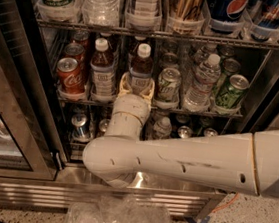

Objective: Pick blue plastic bottle from middle shelf of fridge

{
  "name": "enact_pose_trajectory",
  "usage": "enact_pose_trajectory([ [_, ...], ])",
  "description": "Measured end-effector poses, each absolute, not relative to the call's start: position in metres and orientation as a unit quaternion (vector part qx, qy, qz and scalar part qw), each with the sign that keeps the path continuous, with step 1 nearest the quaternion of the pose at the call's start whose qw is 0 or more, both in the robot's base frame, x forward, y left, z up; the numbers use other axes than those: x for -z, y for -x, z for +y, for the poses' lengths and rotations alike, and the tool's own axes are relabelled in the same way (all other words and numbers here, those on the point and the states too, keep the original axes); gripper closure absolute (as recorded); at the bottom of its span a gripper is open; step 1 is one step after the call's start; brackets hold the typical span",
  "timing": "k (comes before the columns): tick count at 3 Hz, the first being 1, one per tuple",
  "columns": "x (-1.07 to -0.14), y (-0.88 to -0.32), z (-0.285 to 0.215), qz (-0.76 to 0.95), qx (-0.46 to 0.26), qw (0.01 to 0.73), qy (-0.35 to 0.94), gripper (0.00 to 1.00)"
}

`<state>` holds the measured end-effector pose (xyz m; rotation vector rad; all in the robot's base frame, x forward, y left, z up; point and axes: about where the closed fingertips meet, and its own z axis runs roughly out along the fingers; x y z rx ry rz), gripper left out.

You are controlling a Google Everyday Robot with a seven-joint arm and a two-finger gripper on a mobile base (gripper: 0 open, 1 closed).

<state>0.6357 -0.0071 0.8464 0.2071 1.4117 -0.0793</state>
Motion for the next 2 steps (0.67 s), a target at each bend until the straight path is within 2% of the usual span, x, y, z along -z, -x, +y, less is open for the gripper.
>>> enact_pose_trajectory([
  [2,-0.8491,-0.6335,-0.0075,0.637,0.037,0.764,-0.097,1.00],
])
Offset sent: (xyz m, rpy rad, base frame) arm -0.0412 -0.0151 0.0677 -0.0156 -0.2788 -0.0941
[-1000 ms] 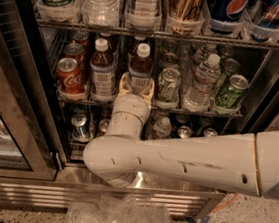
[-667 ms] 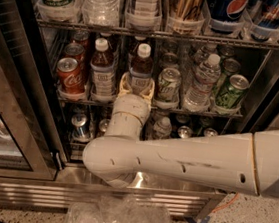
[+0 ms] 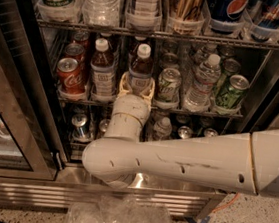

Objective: Pick blue plastic bottle from middle shelf of fridge

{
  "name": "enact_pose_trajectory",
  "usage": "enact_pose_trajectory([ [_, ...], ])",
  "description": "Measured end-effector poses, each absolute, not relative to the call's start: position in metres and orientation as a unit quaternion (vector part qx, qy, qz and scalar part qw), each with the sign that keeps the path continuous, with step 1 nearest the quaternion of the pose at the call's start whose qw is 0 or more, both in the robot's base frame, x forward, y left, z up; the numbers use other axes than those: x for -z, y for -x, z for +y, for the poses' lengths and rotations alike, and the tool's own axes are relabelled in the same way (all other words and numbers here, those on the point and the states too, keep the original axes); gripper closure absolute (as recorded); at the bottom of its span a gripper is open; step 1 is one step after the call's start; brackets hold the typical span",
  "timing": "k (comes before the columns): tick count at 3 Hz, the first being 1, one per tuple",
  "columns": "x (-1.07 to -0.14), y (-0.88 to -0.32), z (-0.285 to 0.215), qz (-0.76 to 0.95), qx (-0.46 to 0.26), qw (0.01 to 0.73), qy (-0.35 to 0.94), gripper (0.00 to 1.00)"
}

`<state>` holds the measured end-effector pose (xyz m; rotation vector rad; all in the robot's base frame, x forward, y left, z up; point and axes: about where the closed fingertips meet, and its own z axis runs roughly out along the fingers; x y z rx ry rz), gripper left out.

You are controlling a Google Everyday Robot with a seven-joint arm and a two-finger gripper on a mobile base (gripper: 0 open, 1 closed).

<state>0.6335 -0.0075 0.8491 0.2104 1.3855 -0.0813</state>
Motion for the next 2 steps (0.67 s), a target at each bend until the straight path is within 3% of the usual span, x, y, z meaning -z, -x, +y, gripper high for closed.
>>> enact_pose_trajectory([
  [2,-0.866,-0.624,-0.012,0.615,0.036,0.782,-0.097,1.00],
])
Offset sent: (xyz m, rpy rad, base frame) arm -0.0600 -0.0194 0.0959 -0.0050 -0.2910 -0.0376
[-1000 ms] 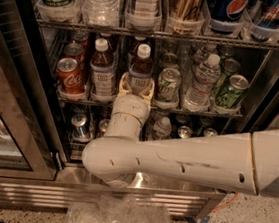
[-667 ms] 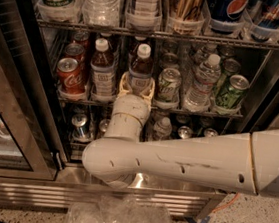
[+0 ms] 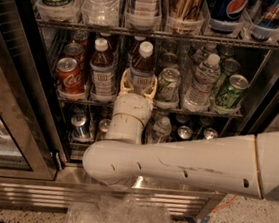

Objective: Pick blue plastic bottle from middle shelf of fridge

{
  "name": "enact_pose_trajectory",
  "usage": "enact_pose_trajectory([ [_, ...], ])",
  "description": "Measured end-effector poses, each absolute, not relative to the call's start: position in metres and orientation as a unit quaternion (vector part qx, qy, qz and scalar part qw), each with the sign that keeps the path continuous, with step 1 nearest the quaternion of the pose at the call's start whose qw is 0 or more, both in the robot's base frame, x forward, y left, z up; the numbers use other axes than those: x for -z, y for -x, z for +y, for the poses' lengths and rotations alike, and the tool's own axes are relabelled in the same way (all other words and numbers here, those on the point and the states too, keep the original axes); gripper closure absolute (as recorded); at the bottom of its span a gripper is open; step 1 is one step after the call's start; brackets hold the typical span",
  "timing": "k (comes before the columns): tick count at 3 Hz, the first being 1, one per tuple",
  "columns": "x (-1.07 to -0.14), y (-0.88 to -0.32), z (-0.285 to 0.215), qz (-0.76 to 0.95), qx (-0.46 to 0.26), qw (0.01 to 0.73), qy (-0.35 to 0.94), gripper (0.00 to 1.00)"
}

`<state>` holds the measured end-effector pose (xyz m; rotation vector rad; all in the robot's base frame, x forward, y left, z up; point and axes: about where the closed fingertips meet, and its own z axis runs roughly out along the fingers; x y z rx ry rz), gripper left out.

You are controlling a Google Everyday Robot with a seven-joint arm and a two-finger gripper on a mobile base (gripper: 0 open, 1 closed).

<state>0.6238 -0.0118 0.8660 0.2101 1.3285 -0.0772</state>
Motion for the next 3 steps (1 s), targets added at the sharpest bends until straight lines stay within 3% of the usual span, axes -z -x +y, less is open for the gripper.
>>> enact_pose_trajectory([
  [3,-0.8687,-0.6166,-0.0019,0.626,0.019,0.776,-0.082,1.00],
])
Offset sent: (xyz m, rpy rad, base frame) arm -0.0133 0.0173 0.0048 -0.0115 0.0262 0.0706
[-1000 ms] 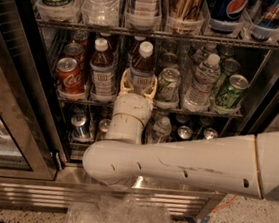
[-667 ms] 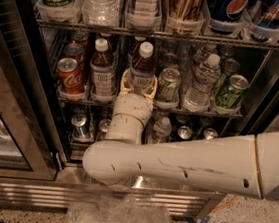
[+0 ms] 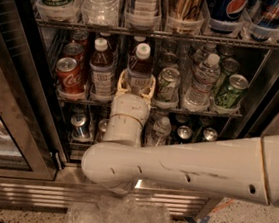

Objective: Pick blue plastic bottle from middle shelf of fridge

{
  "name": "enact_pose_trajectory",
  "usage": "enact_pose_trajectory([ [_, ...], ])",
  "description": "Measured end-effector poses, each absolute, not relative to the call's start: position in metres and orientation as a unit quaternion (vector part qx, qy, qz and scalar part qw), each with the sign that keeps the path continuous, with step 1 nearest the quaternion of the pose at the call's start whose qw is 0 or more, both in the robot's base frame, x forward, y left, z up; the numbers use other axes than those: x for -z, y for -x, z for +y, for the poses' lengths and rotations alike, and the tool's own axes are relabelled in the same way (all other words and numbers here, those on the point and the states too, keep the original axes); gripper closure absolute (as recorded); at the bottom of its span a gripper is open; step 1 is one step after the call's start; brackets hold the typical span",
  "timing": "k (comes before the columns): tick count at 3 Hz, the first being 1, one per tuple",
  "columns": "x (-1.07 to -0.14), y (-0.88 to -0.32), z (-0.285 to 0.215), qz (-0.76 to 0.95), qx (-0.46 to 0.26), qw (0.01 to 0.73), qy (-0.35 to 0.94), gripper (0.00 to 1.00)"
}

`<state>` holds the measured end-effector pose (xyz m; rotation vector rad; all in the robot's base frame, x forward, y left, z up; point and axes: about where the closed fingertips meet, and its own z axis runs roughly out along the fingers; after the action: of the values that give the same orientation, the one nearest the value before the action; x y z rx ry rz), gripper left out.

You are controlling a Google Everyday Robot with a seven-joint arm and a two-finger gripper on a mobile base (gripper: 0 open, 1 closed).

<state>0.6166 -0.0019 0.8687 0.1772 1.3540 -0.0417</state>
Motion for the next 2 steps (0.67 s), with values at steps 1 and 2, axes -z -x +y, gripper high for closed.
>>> enact_pose_trajectory([
  [1,-0.886,-0.586,0.013,0.639,-0.015,0.765,-0.075,1.00],
  [2,-0.909,-0.555,0.028,0.644,-0.044,0.761,-0.065,1.00],
])
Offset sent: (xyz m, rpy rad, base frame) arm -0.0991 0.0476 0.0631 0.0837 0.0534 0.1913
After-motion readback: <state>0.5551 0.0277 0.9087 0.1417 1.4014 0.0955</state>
